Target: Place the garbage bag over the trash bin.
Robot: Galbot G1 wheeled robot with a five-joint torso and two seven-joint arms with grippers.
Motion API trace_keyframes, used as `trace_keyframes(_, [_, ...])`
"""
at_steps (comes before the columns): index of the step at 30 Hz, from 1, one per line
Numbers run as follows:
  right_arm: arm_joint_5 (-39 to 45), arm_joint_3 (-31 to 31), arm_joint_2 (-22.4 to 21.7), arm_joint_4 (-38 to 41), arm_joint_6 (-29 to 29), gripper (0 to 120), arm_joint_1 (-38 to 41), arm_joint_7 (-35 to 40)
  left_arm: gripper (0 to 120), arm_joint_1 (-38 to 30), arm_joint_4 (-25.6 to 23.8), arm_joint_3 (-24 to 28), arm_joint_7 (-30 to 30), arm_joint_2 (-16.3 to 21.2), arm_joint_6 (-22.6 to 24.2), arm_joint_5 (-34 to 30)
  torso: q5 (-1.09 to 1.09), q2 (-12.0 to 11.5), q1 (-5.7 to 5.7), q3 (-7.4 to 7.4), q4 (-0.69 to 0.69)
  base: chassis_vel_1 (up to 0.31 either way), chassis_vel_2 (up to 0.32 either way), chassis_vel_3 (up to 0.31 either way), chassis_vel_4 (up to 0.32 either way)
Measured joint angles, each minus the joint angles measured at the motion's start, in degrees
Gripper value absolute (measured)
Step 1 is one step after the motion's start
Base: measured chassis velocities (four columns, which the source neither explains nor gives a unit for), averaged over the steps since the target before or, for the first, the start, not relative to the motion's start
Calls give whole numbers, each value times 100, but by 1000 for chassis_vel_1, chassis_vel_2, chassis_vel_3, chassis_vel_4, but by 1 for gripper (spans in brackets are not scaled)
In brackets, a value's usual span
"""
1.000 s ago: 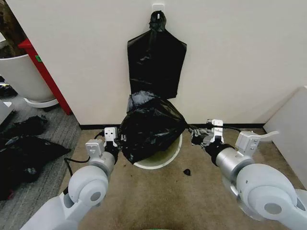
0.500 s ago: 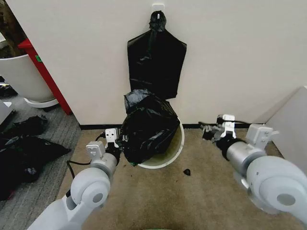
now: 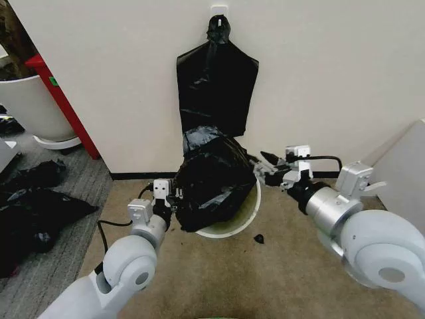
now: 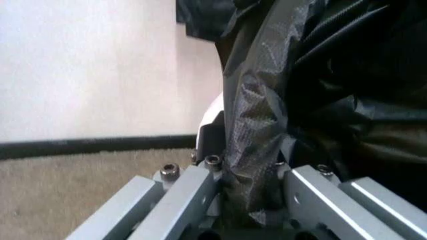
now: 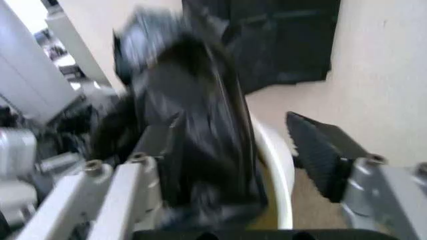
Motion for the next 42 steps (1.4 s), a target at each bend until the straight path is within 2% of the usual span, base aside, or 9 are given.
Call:
trace_keyframes(8, [-15, -93, 82, -1, -123, 88, -33, 195, 0, -8, -31, 0, 125, 20, -36, 204, 0, 0, 0, 0, 0, 0, 0, 0, 0])
trace_keyframes(12, [-14, -93, 88, -1, -124, 88, -36, 209, 0, -8, -35, 0, 131, 20, -37, 209, 0, 0, 0, 0, 0, 0, 0, 0, 0])
trace_keyframes(14, [-8, -94, 96, -1, -124, 81, -38, 228, 0, -8, -41, 1, 137, 20, -38, 212, 0, 0, 0, 0, 1, 0, 0, 0, 0])
trace_keyframes(17, [-6, -94, 110, -1, -118, 64, -42, 251, 0, -3, -57, 0, 147, 23, -39, 215, 0, 0, 0, 0, 1, 0, 0, 0, 0])
trace_keyframes(19, [-7, -95, 112, -1, -111, 61, -43, 251, 0, -1, -59, 0, 151, 25, -39, 218, 0, 0, 0, 0, 0, 0, 0, 0, 0])
trace_keyframes(26, [-3, -96, 123, -2, -26, 30, -85, 256, 0, 7, -64, -21, 183, 51, -58, 249, 0, 0, 0, 0, 1, 0, 0, 0, 0])
trace_keyframes(28, [-1, -96, 125, -2, -23, 29, -87, 258, 0, 6, -64, -22, 185, 52, -62, 250, 0, 0, 0, 0, 1, 0, 0, 0, 0])
trace_keyframes(34, [19, -98, 150, -2, 20, 2, -129, 295, 0, 18, -64, -26, 208, 38, -110, 280, 0, 0, 0, 0, 0, 0, 0, 0, 0])
trace_keyframes(42, [50, -67, 148, -2, 126, 0, -136, 396, 0, 67, -63, -58, 256, 27, -157, 358, 0, 0, 0, 0, 1, 0, 0, 0, 0])
